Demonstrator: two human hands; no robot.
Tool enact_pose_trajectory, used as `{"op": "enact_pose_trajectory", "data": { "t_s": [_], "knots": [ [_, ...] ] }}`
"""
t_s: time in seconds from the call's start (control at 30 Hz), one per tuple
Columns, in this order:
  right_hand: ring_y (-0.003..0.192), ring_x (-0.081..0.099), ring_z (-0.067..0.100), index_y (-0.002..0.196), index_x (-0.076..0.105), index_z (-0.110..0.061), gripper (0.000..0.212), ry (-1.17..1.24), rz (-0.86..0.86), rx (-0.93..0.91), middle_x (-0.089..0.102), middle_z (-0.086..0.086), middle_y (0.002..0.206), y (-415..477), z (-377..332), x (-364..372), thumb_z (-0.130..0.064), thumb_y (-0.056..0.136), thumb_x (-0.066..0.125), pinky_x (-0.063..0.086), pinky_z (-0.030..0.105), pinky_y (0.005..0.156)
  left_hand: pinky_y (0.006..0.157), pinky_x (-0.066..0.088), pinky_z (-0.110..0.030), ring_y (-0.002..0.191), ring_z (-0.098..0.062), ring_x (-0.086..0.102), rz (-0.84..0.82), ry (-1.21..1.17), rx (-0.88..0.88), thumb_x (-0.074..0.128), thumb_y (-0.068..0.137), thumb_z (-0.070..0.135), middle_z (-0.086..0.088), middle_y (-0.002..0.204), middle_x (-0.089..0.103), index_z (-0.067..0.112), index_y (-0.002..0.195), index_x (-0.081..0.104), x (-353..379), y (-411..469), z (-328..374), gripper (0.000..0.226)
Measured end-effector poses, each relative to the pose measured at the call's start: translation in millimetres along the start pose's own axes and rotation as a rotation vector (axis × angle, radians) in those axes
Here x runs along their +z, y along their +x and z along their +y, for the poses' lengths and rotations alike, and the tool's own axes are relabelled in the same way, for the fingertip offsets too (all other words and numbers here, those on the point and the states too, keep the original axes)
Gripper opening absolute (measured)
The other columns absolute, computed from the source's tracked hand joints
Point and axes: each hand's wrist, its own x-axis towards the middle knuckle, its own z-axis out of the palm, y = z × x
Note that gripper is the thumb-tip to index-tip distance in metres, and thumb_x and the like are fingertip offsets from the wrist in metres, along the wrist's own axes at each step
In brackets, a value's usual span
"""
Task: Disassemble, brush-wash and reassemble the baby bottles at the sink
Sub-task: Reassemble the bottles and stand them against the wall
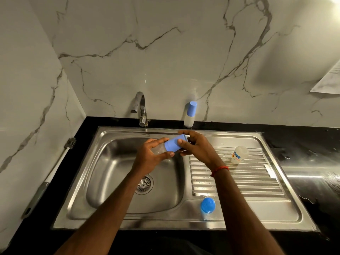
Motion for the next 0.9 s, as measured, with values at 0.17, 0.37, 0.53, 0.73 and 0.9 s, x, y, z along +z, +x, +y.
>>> {"op": "enact_pose_trajectory", "data": {
  "t_s": [0.17, 0.37, 0.53, 0.73, 0.9],
  "knots": [
    [0.094, 0.073, 0.024, 0.128, 0.054, -0.013, 0.05, 0.185, 0.049, 0.022, 0.067, 0.013, 0.115, 4.8, 1.7, 8.9, -0.026, 0.086, 0.076, 0.063, 0.043, 0.078, 0.076, 0.052, -0.013, 0.101, -0.012, 0.065, 0.01, -0.098, -0.106, 0.086, 0.075, 0.031, 0.001, 0.116, 0.065, 0.019, 0.129, 0.066, 8.4, 6.0, 0.8, 0.058],
    [0.095, 0.073, 0.024, 0.124, 0.057, -0.013, 0.047, 0.228, 0.09, 0.054, 0.07, 0.014, 0.11, 17.4, 5.5, 3.7, -0.024, 0.084, 0.079, 0.062, 0.045, 0.08, 0.089, 0.055, -0.023, 0.111, -0.009, 0.063, -0.023, -0.109, -0.133, 0.081, 0.075, 0.052, 0.005, 0.126, 0.064, 0.025, 0.134, 0.062, 17.2, 15.9, -12.6, 0.068],
    [0.094, 0.07, 0.022, 0.124, 0.057, -0.015, 0.049, 0.016, 0.154, 0.034, 0.068, 0.008, 0.111, 35.7, 10.1, -5.8, -0.024, 0.082, 0.081, 0.063, 0.035, 0.076, 0.093, 0.04, -0.008, 0.114, 0.013, 0.05, -0.065, -0.05, -0.154, 0.08, 0.084, 0.03, 0.017, 0.13, 0.053, 0.038, 0.135, 0.054, 21.5, 30.1, -17.4, 0.058],
    [0.094, 0.064, 0.012, 0.117, 0.063, -0.018, 0.046, -0.214, 0.201, -0.021, 0.068, -0.004, 0.107, 57.7, 15.2, -21.3, -0.022, 0.077, 0.085, 0.048, 0.017, 0.078, 0.105, 0.039, -0.028, 0.127, -0.008, 0.048, -0.123, 0.121, -0.066, 0.081, 0.082, 0.033, 0.009, 0.136, 0.051, 0.033, 0.136, 0.058, 28.8, 58.5, -21.6, 0.059],
    [0.089, 0.063, 0.013, 0.113, 0.066, -0.015, 0.045, -0.241, 0.316, -0.009, 0.068, -0.005, 0.101, 74.8, 27.5, -33.3, -0.018, 0.073, 0.087, 0.051, 0.023, 0.081, 0.106, 0.046, -0.041, 0.127, -0.014, 0.051, -0.168, 0.219, 0.001, 0.078, 0.08, 0.04, 0.005, 0.137, 0.055, 0.033, 0.138, 0.058, 39.9, 86.3, -26.7, 0.062]
  ]
}}
